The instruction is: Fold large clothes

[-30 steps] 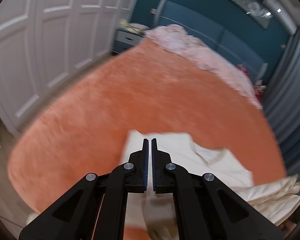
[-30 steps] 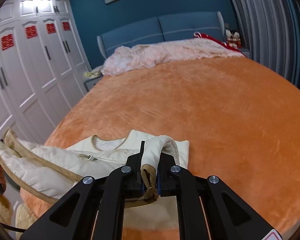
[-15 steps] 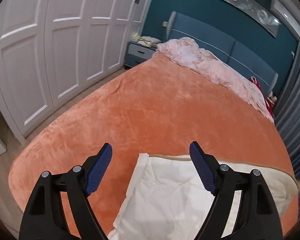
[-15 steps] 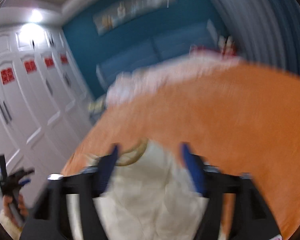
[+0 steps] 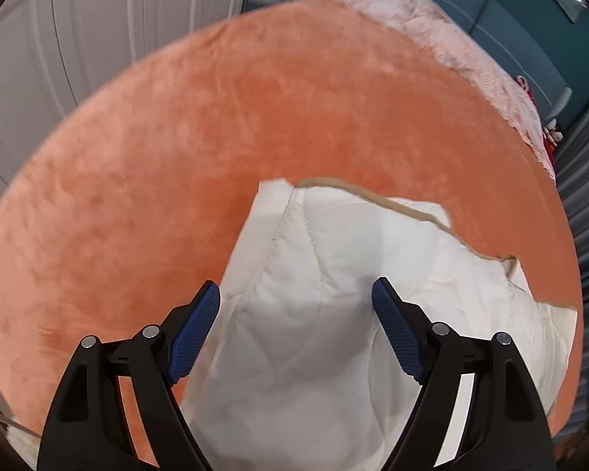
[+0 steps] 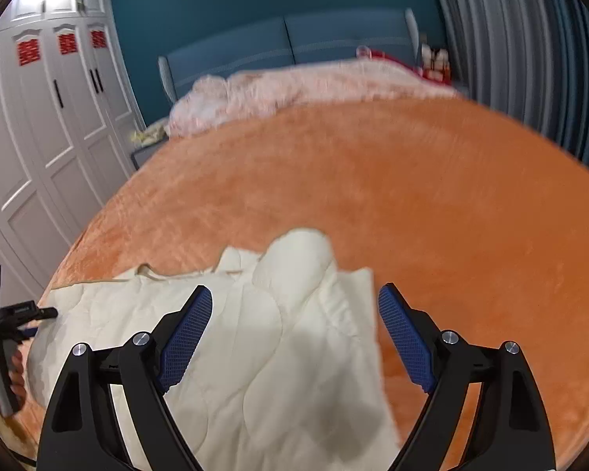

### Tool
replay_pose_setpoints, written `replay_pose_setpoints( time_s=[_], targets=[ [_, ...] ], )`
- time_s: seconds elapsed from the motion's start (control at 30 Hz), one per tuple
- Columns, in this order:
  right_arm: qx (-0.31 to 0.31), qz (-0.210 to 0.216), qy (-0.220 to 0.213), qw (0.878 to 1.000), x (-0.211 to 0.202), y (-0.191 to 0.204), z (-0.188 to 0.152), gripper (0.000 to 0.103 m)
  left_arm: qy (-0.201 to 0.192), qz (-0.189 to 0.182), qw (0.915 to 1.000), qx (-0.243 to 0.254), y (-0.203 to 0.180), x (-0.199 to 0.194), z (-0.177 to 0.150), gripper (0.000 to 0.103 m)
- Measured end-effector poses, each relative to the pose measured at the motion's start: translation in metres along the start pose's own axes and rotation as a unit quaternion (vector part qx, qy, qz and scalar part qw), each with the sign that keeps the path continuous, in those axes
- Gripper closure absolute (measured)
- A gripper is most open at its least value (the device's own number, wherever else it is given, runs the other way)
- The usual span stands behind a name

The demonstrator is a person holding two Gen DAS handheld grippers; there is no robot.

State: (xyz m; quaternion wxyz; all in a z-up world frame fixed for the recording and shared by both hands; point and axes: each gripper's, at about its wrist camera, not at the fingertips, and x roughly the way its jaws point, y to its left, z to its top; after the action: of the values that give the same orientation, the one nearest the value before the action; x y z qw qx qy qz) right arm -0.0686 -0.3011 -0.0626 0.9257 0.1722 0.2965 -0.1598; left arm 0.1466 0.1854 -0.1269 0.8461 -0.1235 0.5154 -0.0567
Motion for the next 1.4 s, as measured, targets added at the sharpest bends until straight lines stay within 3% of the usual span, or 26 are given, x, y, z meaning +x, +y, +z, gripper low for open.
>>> replay_pose_setpoints(
  time_s=[0.13,0.17,0.2,0.23,0.27,0.3,0.33,0.37,0.47,0.57,0.67,0.73,0.87,1.2,1.4],
  targets=[
    [0.002,-0.002,0.047,0.999,0.051,0.003,0.001,0.02,0.011,-0.023,0.9992,-0.03,0.003,0.016,0.005,0.027],
    [0.001,-0.001,0.055,0.998,0.057,0.006,0.001,0.026,0.008,-0.023,0.9991,-0.034,0.001,0.018,0.007,0.036],
    [-0.002,-0.001,0.069,0.998,0.068,0.009,0.0,0.039,0.005,-0.023,0.9992,-0.033,-0.002,0.016,0.009,0.041],
    [-0.004,-0.005,0.08,0.997,0.075,0.01,-0.001,0.048,0.003,-0.025,0.9993,-0.029,-0.006,0.015,0.011,0.056],
    [-0.004,-0.004,0.088,0.996,0.082,0.011,0.001,0.075,0.001,-0.028,0.9994,-0.023,-0.01,0.014,0.012,0.074],
    [-0.003,0.0,0.094,0.996,0.085,0.012,0.001,0.093,0.0,-0.029,0.9994,-0.018,-0.014,0.013,0.014,0.081],
    [0.002,0.008,0.09,0.996,0.085,0.012,0.004,0.093,-0.004,-0.03,0.9995,-0.012,-0.019,0.011,0.016,0.089],
    [0.005,0.013,0.078,0.997,0.08,0.012,0.009,0.096,-0.021,-0.028,0.9994,-0.002,-0.027,0.002,0.019,0.091],
    [0.013,0.021,0.021,0.999,0.052,0.011,0.029,0.097,-0.068,-0.045,0.9965,0.019,-0.044,-0.027,0.031,0.092],
    [0.013,0.0,-0.013,1.0,0.041,0.006,0.038,0.097,-0.097,-0.042,0.9937,0.038,-0.061,-0.036,0.045,0.092],
    [0.007,-0.026,0.016,1.0,0.068,0.0,0.029,0.097,-0.077,-0.024,0.9956,0.047,-0.071,-0.008,0.051,0.092],
    [0.008,-0.033,0.034,0.999,0.085,-0.001,0.021,0.097,-0.055,0.011,0.9967,0.058,-0.075,0.025,0.049,0.092],
    [-0.005,-0.05,0.054,0.997,0.111,0.002,0.006,0.096,-0.044,0.043,0.9961,0.064,-0.065,0.06,0.038,0.089],
    [-0.021,-0.069,0.073,0.995,0.144,0.003,-0.016,0.095,-0.078,0.078,0.9895,0.092,-0.064,0.087,0.015,0.082],
    [-0.018,-0.07,0.074,0.995,0.15,0.002,-0.017,0.093,-0.08,0.074,0.9899,0.09,-0.062,0.091,0.017,0.082]
  ],
)
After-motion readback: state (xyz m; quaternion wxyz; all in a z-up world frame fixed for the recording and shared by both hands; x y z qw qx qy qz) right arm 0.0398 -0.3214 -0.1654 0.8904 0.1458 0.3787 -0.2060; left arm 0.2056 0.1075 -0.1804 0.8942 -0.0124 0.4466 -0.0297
